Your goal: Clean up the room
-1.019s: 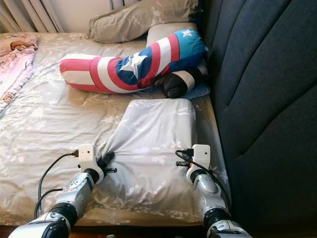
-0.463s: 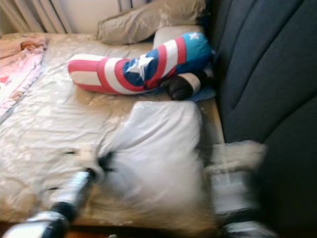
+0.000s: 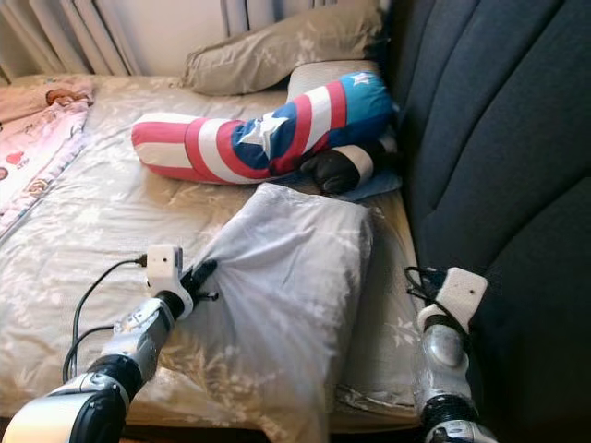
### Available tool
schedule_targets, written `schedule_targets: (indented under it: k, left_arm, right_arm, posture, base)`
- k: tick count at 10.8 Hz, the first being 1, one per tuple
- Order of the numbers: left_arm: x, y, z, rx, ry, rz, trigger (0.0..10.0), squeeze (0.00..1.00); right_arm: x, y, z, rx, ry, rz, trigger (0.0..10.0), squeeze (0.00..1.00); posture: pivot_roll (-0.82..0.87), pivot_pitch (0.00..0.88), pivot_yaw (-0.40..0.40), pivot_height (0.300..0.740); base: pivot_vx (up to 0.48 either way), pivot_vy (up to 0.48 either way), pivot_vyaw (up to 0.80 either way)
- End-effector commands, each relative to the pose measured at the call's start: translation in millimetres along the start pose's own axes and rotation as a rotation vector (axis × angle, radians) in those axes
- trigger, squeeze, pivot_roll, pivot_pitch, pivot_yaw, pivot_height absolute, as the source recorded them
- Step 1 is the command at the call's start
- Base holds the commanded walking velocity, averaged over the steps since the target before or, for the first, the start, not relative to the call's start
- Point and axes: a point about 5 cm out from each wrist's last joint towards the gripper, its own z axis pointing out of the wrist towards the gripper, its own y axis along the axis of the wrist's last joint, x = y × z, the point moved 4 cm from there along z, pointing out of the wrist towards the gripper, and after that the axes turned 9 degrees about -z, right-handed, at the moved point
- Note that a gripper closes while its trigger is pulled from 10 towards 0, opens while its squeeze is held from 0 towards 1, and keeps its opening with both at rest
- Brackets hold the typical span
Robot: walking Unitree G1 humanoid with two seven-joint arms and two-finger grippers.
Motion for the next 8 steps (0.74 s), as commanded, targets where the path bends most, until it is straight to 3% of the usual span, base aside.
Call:
schedule_targets:
  k: [1, 3, 4, 6, 8]
  left_arm:
    - [-1.6, 14.4, 1.9, -0.054, -0.022, 0.005, 10.0, 0.00]
    - [1.7, 10.8, -0.5, -0.047, -0.015, 0.000, 10.0, 0.00]
    - [2.9, 9.1, -1.2, -0.043, -0.009, -0.008, 10.0, 0.00]
    - [3.1, 2.1, -3.2, -0.028, -0.004, -0.016, 10.0, 0.00]
    - [4.2, -9.0, -6.7, 0.006, -0.005, -0.036, 10.0, 0.00]
  right_arm:
    - [11.9, -7.2, -3.1, 0.028, 0.069, 0.006, 10.0, 0.00]
    - [38.0, -13.7, -7.3, 0.071, 0.229, 0.035, 10.0, 0.00]
    - [57.1, -23.3, -13.6, 0.124, 0.351, -0.011, 10.0, 0.00]
    - [70.8, -46.0, -25.2, 0.233, 0.451, -0.054, 10.0, 0.00]
    - [68.7, -66.4, -33.3, 0.332, 0.453, -0.094, 10.0, 0.00]
  posture:
    - [-0.04, 0.059, 0.010, 0.740]
    - [-0.04, 0.059, 0.009, 0.740]
    - [-0.04, 0.062, 0.009, 0.740]
    - [-0.03, 0.069, 0.006, 0.740]
    - [-0.03, 0.082, 0.009, 0.740]
  base:
    - [0.000, 0.000, 0.00]
    - [0.000, 0.000, 0.00]
    - [0.000, 0.000, 0.00]
    - [0.000, 0.000, 0.00]
    - [0.000, 0.000, 0.00]
